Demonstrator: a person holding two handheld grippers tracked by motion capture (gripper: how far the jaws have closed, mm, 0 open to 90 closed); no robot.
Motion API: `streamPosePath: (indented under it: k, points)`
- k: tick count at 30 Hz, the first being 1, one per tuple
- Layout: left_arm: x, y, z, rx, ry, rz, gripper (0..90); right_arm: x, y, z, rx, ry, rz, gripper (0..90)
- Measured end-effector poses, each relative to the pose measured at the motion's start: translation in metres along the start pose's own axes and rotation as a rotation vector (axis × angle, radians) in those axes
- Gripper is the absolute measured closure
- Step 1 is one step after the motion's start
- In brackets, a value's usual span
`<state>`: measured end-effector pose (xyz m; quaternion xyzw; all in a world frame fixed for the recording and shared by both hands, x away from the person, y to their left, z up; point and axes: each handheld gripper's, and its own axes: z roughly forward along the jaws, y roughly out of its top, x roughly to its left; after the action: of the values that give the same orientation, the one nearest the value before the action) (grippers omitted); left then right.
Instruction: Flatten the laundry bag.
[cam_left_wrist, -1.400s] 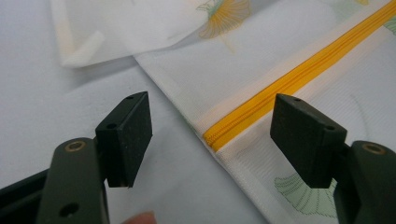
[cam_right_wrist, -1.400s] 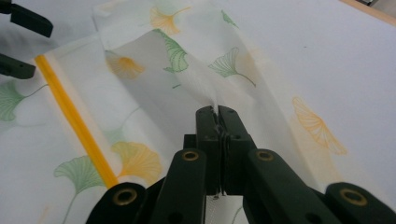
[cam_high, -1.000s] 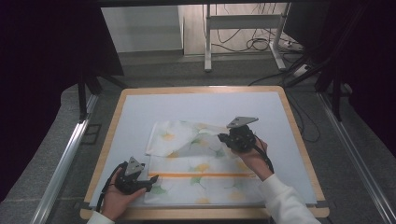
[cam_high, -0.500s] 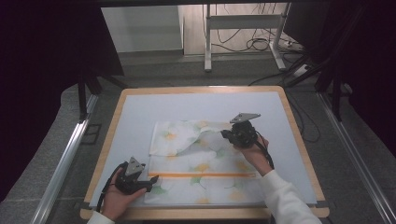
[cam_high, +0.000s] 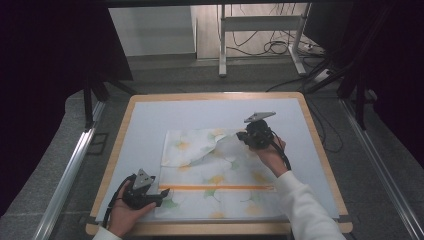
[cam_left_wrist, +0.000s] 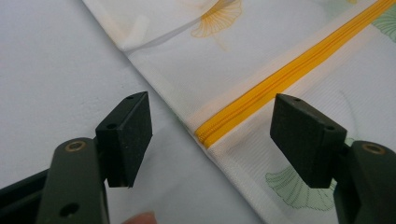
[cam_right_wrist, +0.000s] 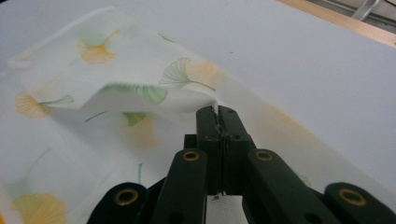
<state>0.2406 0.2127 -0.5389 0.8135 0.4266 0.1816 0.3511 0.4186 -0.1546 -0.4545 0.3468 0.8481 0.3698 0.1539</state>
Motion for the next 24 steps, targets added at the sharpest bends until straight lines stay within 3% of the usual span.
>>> streamPosePath:
  k: [9,24]
  points:
    - [-0.001,0.001,0.000,-0.005,-0.011,0.007,29.4,-0.018,0.013,0.014,0.052,-0.045,0.033,87.8]
    - [-0.001,0.001,0.000,-0.002,-0.013,0.006,29.3,-0.052,0.029,0.033,0.068,-0.096,0.107,87.7]
